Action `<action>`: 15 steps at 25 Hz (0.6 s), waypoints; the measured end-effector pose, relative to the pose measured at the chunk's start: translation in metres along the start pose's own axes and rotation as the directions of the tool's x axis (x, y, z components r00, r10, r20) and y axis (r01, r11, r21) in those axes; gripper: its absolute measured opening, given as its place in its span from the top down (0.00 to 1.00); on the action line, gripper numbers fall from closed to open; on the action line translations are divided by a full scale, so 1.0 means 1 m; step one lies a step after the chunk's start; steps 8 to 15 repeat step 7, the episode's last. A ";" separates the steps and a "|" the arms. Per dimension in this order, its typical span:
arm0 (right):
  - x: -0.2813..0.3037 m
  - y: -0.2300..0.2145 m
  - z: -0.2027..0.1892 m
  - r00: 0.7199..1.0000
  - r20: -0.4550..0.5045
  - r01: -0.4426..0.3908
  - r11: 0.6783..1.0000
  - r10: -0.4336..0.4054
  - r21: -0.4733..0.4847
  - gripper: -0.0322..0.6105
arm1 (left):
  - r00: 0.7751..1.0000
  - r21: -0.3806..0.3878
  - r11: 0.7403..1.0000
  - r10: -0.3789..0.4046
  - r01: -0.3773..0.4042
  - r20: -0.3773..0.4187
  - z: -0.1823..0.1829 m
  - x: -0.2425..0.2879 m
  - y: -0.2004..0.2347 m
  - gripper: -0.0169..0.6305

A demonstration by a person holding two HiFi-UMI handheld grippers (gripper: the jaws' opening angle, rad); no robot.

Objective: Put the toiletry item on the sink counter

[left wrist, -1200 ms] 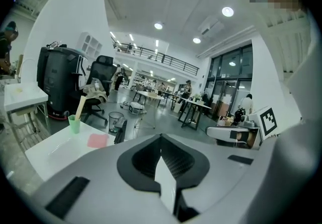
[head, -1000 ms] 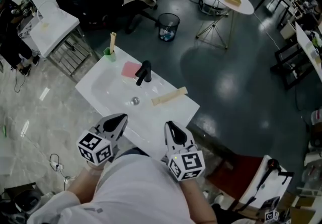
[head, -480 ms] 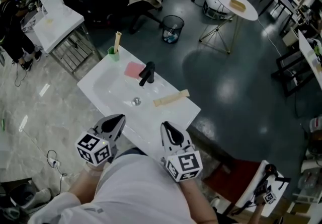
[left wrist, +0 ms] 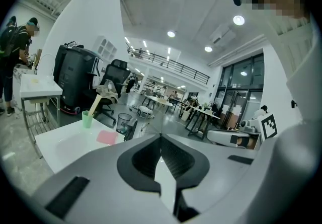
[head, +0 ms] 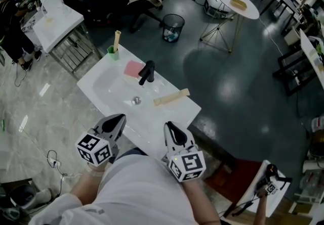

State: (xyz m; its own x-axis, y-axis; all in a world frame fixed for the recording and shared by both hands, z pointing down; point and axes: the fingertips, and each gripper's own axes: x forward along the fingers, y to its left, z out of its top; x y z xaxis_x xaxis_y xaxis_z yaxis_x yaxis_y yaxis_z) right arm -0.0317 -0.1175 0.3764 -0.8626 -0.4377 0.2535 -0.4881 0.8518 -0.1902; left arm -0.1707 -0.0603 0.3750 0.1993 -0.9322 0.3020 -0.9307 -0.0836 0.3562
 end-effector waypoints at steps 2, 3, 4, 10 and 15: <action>-0.001 0.000 -0.001 1.000 0.002 0.001 1.000 -0.001 -0.004 0.89 | 1.000 -0.001 1.000 -0.001 0.001 -0.002 -0.002 0.001 0.000 0.95; -0.001 -0.001 0.000 1.000 0.002 0.000 1.000 0.000 -0.006 0.89 | 1.000 0.000 1.000 -0.002 0.002 -0.004 -0.002 0.001 0.000 0.95; -0.001 -0.001 0.001 1.000 0.001 0.001 1.000 -0.001 -0.006 0.89 | 1.000 0.001 1.000 -0.003 0.003 -0.005 -0.002 0.001 0.000 0.95; -0.003 -0.003 0.004 1.000 -0.002 0.006 1.000 -0.006 -0.007 0.89 | 1.000 0.005 1.000 -0.002 0.002 -0.008 0.000 0.003 -0.001 0.95; -0.003 -0.003 0.004 1.000 -0.002 0.006 1.000 -0.006 -0.007 0.89 | 1.000 0.005 1.000 -0.002 0.002 -0.008 0.000 0.003 -0.001 0.95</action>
